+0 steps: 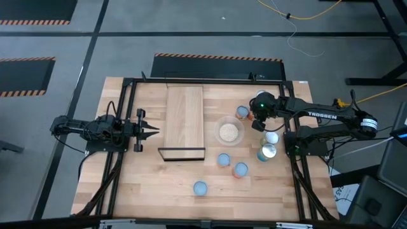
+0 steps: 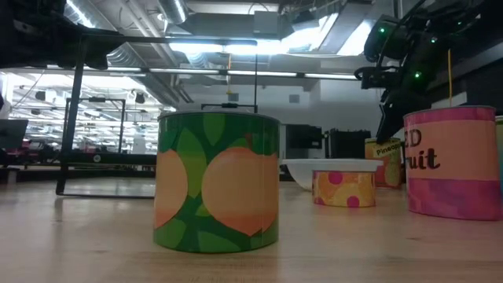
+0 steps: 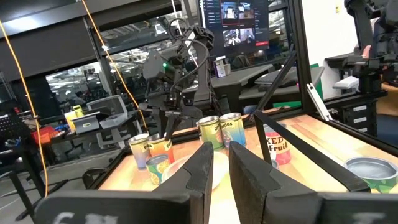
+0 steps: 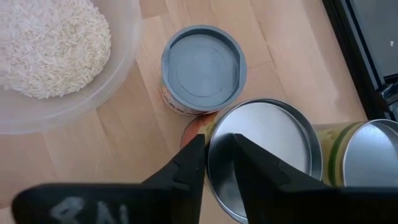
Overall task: Pick and place cans onto a shelf
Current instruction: Put the large canned pineapple on the shelf
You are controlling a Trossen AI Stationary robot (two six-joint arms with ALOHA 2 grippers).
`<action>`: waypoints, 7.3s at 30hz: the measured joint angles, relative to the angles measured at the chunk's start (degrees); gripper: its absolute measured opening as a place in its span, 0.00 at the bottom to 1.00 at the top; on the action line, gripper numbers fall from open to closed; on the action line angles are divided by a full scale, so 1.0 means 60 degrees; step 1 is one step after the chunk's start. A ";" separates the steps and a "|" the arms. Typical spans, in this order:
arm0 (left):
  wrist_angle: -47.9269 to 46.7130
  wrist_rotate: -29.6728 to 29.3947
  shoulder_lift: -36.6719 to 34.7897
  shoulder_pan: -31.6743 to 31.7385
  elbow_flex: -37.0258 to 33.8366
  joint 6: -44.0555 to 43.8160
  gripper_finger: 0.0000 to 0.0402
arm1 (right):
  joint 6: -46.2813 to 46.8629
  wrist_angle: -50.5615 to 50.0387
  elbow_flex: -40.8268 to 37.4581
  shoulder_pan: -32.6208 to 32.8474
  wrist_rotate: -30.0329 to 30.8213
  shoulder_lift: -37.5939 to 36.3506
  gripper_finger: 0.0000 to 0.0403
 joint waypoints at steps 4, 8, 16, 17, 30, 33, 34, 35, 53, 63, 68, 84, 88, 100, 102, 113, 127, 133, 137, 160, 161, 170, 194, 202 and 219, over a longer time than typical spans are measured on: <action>0.0000 0.0001 0.0000 0.0003 0.0003 0.0000 0.11 | 0.0001 0.0000 -0.0004 0.0000 -0.0004 0.0000 0.21; -0.0001 0.0001 0.0000 0.0000 0.0002 0.0000 0.11 | 0.0002 -0.0011 -0.0004 0.0007 -0.0046 0.0000 0.13; -0.0004 0.0001 0.0000 0.0000 0.0003 0.0000 0.11 | 0.0009 -0.0007 -0.0004 0.0000 -0.0011 -0.0004 0.02; -0.0004 0.0001 0.0000 0.0001 0.0004 0.0000 0.11 | 0.0009 -0.0005 -0.0004 0.0000 -0.0011 -0.0004 0.02; -0.0007 0.0001 0.0000 0.0000 0.0001 0.0000 0.11 | 0.0009 -0.0698 0.0568 0.0000 -0.0091 0.0045 0.00; -0.0007 -0.0001 0.0000 -0.0001 0.0002 0.0000 0.11 | 0.0016 -0.1329 0.1149 0.0000 -0.0080 0.0034 0.00; -0.0011 0.0001 0.0000 -0.0001 0.0004 0.0000 0.11 | 0.0039 -0.1631 0.1324 0.0000 -0.0080 0.0029 0.00; -0.0015 0.0001 0.0000 0.0003 0.0003 0.0000 0.11 | 0.0042 -0.1843 0.1484 0.0000 -0.0080 0.0029 0.00; -0.0033 -0.0001 0.0000 0.0003 0.0002 0.0000 0.11 | -0.0722 -0.2251 0.5445 0.0000 -0.0090 0.0803 0.00; -0.0029 0.0001 0.0000 0.0003 0.0000 0.0000 0.11 | -0.1304 -0.2254 0.8422 0.0159 -0.0109 0.3509 0.00; -0.0031 -0.0002 0.0000 0.0001 0.0000 0.0001 0.11 | -0.1789 -0.2280 1.0034 0.0377 -0.0112 0.5119 0.00; -0.0034 0.0001 0.0000 0.0002 0.0001 0.0002 0.11 | -0.2285 -0.2264 1.3129 0.1022 -0.1122 0.9189 0.00; -0.0040 0.0001 0.0000 0.0000 0.0000 0.0003 0.11 | -0.2266 -0.2293 1.3132 0.1045 -0.1220 0.9682 0.00; -0.0043 0.0001 0.0000 0.0000 0.0001 0.0003 0.11 | -0.2257 -0.2029 1.3132 0.1035 -0.1596 1.0229 0.00; -0.0047 0.0001 0.0000 0.0001 0.0004 0.0004 0.11 | -0.2257 -0.1834 1.3132 0.1007 -0.1596 1.0229 0.00; -0.0096 0.0001 0.0000 0.0003 0.0002 0.0004 0.11 | -0.2249 -0.1581 1.3132 0.0648 -0.1592 1.0229 0.00; -0.0098 0.0001 0.0000 -0.0001 0.0003 0.0004 0.11 | -0.2246 -0.1438 1.3132 0.0448 -0.1592 1.0229 0.00; -0.0098 -0.0002 0.0000 0.0003 0.0000 0.0007 0.11 | -0.2246 -0.1421 1.3132 0.0444 -0.1596 1.0327 0.00; -0.0098 0.0001 0.0000 0.0003 0.0003 0.0007 0.11 | -0.2262 -0.1402 1.3132 0.0446 -0.1586 1.0462 0.00; -0.0102 0.0001 0.0000 0.0003 0.0001 0.0007 0.11 | -0.2286 -0.1235 1.3132 0.0430 -0.1599 1.0459 0.08; -0.0102 0.0001 0.0000 0.0003 0.0002 0.0007 0.11 | -0.2286 -0.1235 1.3132 0.0430 -0.1599 1.0462 0.08; -0.0102 0.0001 0.0000 0.0003 0.0003 0.0007 0.11 | -0.2459 -0.1239 1.3132 0.0430 -0.1603 1.0459 0.09; -0.0102 0.0001 0.0000 0.0003 0.0000 0.0007 0.11 | -0.2456 -0.2977 1.4801 0.0697 -0.1606 1.0331 0.33; -0.0102 0.0001 0.0000 0.0003 0.0002 0.0007 0.11 | -0.2475 -0.4550 1.5883 0.0849 -0.2318 0.9633 0.33; -0.0069 -0.0032 0.0036 -0.0001 0.0004 0.0069 0.11 | -0.1261 -0.2253 0.8059 0.0754 -0.3763 0.3431 0.33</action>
